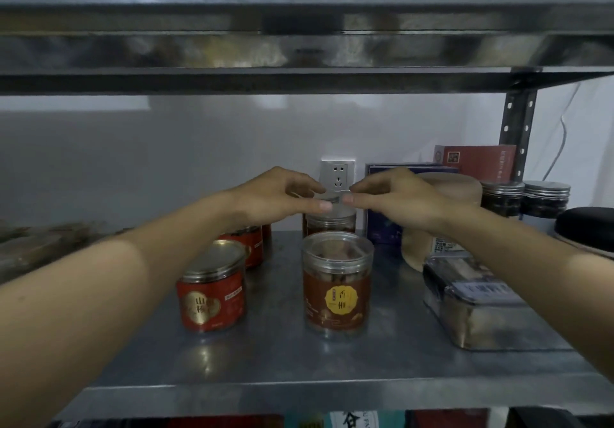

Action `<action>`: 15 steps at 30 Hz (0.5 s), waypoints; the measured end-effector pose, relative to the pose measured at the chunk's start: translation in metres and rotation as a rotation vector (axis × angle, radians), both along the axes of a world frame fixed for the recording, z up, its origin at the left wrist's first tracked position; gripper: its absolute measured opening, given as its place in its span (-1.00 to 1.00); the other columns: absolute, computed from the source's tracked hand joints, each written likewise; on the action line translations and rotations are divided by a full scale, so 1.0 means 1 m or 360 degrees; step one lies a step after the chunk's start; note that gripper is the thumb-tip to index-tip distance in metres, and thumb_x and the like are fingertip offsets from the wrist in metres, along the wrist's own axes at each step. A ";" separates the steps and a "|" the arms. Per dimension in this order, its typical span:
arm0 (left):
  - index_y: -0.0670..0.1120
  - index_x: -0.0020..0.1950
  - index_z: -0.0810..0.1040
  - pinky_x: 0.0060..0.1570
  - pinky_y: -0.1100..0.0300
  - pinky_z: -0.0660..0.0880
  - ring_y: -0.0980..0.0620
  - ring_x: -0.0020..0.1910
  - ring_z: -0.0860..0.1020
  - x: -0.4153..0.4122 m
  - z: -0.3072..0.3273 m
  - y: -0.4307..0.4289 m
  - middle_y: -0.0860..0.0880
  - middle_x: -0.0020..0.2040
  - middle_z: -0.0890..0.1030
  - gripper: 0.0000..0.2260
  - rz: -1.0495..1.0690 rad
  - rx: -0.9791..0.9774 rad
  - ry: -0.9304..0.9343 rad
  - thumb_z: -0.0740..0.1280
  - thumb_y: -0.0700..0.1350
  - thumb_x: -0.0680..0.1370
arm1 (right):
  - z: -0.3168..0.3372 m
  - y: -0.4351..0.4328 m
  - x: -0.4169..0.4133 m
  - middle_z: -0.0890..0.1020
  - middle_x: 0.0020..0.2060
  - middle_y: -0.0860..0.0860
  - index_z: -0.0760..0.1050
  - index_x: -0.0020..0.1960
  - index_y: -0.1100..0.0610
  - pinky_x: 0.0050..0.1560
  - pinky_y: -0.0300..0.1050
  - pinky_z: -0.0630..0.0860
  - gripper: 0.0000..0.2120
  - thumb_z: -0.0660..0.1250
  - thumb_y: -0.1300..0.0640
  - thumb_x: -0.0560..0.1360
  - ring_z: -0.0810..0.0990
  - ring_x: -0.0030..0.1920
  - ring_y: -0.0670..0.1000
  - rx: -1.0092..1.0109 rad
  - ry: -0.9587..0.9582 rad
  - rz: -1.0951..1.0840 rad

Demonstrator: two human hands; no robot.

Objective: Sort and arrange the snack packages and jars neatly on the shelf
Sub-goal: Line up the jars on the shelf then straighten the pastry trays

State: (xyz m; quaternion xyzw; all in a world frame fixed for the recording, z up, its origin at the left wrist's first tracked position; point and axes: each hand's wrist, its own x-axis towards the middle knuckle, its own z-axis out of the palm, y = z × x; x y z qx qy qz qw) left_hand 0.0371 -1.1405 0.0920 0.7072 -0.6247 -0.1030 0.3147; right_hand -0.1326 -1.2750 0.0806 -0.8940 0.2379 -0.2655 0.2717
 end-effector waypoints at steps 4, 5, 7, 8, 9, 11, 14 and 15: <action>0.09 0.41 0.37 0.15 0.25 0.44 0.13 0.22 0.48 -0.021 -0.013 0.024 0.13 0.25 0.49 -0.31 -0.0136 0.0130 0.0190 0.51 0.09 0.32 | -0.021 0.030 -0.016 0.62 0.17 -0.09 0.59 0.16 0.01 0.24 -0.12 0.48 -0.61 0.39 -0.18 0.44 0.56 0.13 -0.15 0.0241 -0.0186 0.0014; 0.07 0.43 0.35 0.17 0.23 0.45 0.11 0.23 0.48 -0.024 -0.019 0.026 0.10 0.26 0.49 -0.28 -0.0150 0.0147 0.0215 0.54 0.03 0.32 | -0.028 0.037 -0.021 0.61 0.18 -0.08 0.58 0.20 0.02 0.23 -0.14 0.48 -0.58 0.39 -0.18 0.44 0.57 0.13 -0.14 0.0281 -0.0174 0.0020; 0.05 0.44 0.33 0.21 0.18 0.46 0.06 0.26 0.48 -0.028 -0.031 0.029 0.01 0.29 0.49 -0.25 -0.0142 0.0111 0.0270 0.56 -0.02 0.31 | -0.040 0.053 -0.029 0.58 0.21 -0.09 0.50 0.32 0.04 0.17 -0.23 0.46 -0.51 0.37 -0.17 0.47 0.55 0.14 -0.15 0.0347 -0.0084 0.0033; 0.04 0.44 0.34 0.23 0.15 0.46 0.05 0.26 0.48 -0.029 -0.035 0.029 -0.02 0.29 0.50 -0.26 -0.0149 0.0075 0.0327 0.56 -0.03 0.31 | -0.045 0.059 -0.033 0.57 0.21 -0.10 0.46 0.36 0.03 0.10 -0.28 0.45 -0.52 0.35 -0.14 0.50 0.53 0.10 -0.19 0.0403 -0.0070 0.0044; 0.03 0.44 0.34 0.25 0.13 0.46 0.04 0.27 0.48 -0.029 -0.038 0.028 -0.04 0.29 0.51 -0.26 -0.0171 0.0044 0.0391 0.56 -0.04 0.32 | -0.049 0.065 -0.035 0.55 0.21 -0.10 0.43 0.38 0.01 0.04 -0.31 0.45 -0.53 0.32 -0.12 0.52 0.51 0.04 -0.23 0.0473 -0.0089 0.0044; 0.01 0.43 0.35 0.19 0.18 0.49 0.05 0.25 0.49 -0.032 -0.043 0.028 -0.05 0.30 0.51 -0.29 -0.0200 0.0007 0.0477 0.55 -0.08 0.34 | -0.052 0.074 -0.039 0.53 0.26 -0.04 0.37 0.42 0.02 -0.03 -0.31 0.47 -0.54 0.29 -0.07 0.56 0.50 -0.01 -0.23 0.0585 -0.0164 0.0005; 0.04 0.36 0.39 -0.06 0.42 0.47 0.15 0.15 0.50 -0.039 -0.046 0.028 0.02 0.23 0.52 -0.40 -0.0227 -0.0045 0.0547 0.53 -0.14 0.38 | -0.052 0.080 -0.044 0.49 0.34 0.02 0.31 0.47 0.06 0.07 -0.14 0.54 -0.46 0.30 -0.08 0.56 0.52 0.15 -0.05 0.0641 -0.0223 -0.0096; 0.05 0.34 0.39 -0.11 0.45 0.46 0.15 0.14 0.49 -0.040 -0.047 0.028 0.03 0.19 0.51 -0.42 -0.0224 -0.0058 0.0570 0.52 -0.16 0.39 | -0.051 0.080 -0.045 0.48 0.35 0.03 0.29 0.48 0.07 0.13 -0.07 0.55 -0.44 0.30 -0.09 0.55 0.52 0.19 0.00 0.0644 -0.0219 -0.0116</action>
